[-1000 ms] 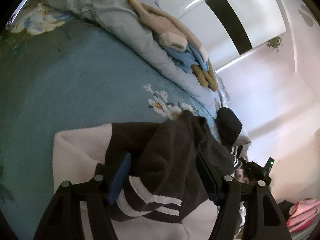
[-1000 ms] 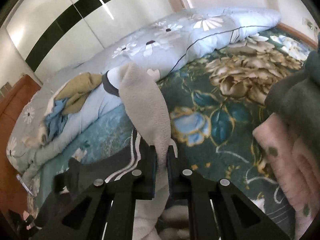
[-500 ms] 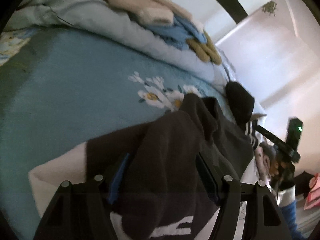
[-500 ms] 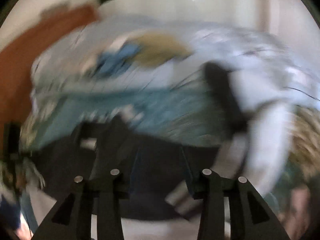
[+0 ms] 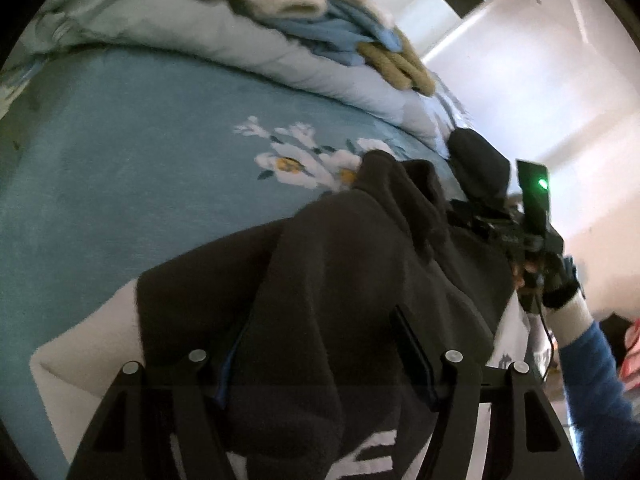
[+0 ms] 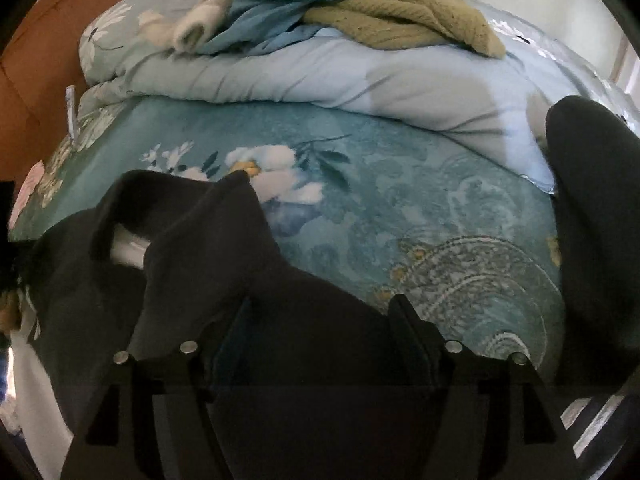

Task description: Fold clothes

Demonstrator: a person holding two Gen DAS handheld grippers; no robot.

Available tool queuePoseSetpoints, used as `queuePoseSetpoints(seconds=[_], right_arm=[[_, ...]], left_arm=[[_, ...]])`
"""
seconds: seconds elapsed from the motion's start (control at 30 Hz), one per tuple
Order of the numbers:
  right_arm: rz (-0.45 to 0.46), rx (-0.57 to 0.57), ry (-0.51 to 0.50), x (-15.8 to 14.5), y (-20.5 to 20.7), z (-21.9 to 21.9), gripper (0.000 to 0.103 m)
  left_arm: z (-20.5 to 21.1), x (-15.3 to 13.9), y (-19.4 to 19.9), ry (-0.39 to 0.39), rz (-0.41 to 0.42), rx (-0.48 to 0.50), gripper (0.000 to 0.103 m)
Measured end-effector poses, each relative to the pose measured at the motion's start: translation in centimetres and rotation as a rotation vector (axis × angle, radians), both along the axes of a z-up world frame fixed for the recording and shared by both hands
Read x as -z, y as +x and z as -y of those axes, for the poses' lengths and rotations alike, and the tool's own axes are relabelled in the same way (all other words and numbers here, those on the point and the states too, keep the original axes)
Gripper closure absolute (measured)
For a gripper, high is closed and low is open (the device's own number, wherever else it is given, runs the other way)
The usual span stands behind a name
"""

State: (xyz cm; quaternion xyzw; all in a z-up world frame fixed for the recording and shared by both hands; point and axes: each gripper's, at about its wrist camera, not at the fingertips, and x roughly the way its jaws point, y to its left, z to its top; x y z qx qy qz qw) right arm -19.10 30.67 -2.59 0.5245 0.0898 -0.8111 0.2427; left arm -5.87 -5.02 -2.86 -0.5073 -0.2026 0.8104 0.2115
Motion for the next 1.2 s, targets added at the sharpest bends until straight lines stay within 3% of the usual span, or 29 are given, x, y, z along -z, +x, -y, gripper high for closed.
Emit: queuePoseSetpoints(seconds=[0.03,0.07,0.1,0.17,0.2,0.27,0.4,0.47,0.6,0.73,0.9,1.03,1.2], right_arm=[[-0.007,0.005,0.01,-0.1,0.3,0.2,0.035],[-0.015,0.008,0.023,-0.2,0.7,0.5,0.046],[-0.022,0.011,0.035,-0.3,1.0,0.7,0.066],[-0.03,0.035,0.064,-0.5,1.7,1.1,0.09],[-0.034,0.049,0.066,-0.8,2.1,1.1,0.093],[-0.048,0.076,0.069,-1.3,3.1,1.2,0.094],[-0.153,0.167,0.023,-4.9,5.0,-0.1,0.095],[-0.24,0.22,-0.002,-8.2,6.1,-0.9,0.095],[-0.434,0.313,-0.021,-15.6,8.6,-1.8,0.095],[-0.631,0.422,-0.049,-23.2,11.8,-3.0,0.095],[-0.812,0.517,-0.114,-31.2,16.7,-4.6,0.095],[-0.93,0.538,-0.155,-36.1,21.2,-4.7,0.095],[-1.029,0.5,-0.21,-39.5,26.9,-3.2,0.095]], left_arm=[[-0.2,-0.2,0.2,-0.012,-0.009,0.004,0.042],[-0.4,-0.4,0.3,-0.029,-0.018,0.008,0.053],[-0.6,-0.5,0.5,-0.046,-0.026,0.012,0.058],[-0.9,-0.7,0.8,-0.08,-0.041,0.011,0.079],[-1.0,-0.9,1.1,-0.09,-0.053,0.007,0.084],[-1.1,-1.3,1.6,-0.108,-0.076,-0.002,0.096],[-0.3,-3.7,2.7,-0.111,-0.166,-0.052,0.097],[0.5,-6.0,2.9,-0.087,-0.227,-0.073,0.097],[0.8,-12.2,2.9,-0.079,-0.391,-0.074,0.097],[-0.1,-20.3,3.3,-0.061,-0.593,-0.045,0.097],[-1.3,-29.4,5.6,-0.066,-0.805,-0.016,0.097],[-1.5,-35.3,9.3,-0.088,-0.948,0.006,0.097],[0.2,-39.2,14.9,-0.102,-1.054,0.025,0.097]])
